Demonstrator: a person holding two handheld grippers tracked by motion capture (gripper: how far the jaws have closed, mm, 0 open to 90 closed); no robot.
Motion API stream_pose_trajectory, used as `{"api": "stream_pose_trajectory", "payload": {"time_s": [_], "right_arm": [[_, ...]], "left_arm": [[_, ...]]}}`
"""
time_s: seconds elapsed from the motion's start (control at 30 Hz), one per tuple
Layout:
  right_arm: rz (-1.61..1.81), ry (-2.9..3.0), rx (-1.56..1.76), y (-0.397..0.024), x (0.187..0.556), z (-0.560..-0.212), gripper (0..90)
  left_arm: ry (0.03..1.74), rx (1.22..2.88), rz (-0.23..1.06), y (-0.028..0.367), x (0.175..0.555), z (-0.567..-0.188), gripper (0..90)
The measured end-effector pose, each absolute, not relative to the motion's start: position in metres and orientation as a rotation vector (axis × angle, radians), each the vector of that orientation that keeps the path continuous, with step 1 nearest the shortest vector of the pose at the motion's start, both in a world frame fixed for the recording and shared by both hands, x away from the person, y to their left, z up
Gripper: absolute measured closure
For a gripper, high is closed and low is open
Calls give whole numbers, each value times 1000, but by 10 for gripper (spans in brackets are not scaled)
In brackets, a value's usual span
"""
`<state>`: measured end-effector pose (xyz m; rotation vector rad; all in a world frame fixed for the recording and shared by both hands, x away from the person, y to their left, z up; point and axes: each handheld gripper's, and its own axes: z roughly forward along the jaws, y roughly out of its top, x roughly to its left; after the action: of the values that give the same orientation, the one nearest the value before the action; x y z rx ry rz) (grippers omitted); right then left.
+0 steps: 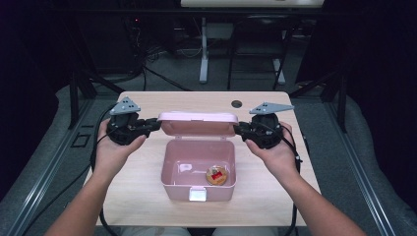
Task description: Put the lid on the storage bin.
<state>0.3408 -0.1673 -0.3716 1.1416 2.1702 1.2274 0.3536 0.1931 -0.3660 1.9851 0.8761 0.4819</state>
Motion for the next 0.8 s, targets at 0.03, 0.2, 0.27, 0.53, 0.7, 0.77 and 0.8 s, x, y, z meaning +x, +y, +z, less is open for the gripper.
{"api": "stream_pose_trajectory", "payload": {"time_s": [0.03, 0.2, 0.27, 0.53, 0.7, 0.77, 0.8], "right_arm": [[1234, 2167, 1140, -167, 340, -372, 758], [1226, 2184, 1125, -167, 335, -373, 749], [1227, 2190, 1122, -168, 333, -373, 744], [1233, 2219, 1105, -169, 325, -382, 726], [1233, 2237, 1091, -170, 318, -388, 716], [1233, 2247, 1081, -171, 316, -391, 709], [1236, 2249, 1080, -171, 315, -392, 705]], "left_arm": [[873, 1990, 477, 194, 352, -366, 800], [862, 1993, 465, 195, 348, -367, 792], [857, 1991, 458, 196, 346, -368, 786], [834, 1992, 424, 200, 336, -376, 762], [824, 1999, 413, 203, 329, -385, 738], [819, 2002, 406, 203, 326, -388, 732], [814, 2004, 406, 204, 325, -389, 730]]}}
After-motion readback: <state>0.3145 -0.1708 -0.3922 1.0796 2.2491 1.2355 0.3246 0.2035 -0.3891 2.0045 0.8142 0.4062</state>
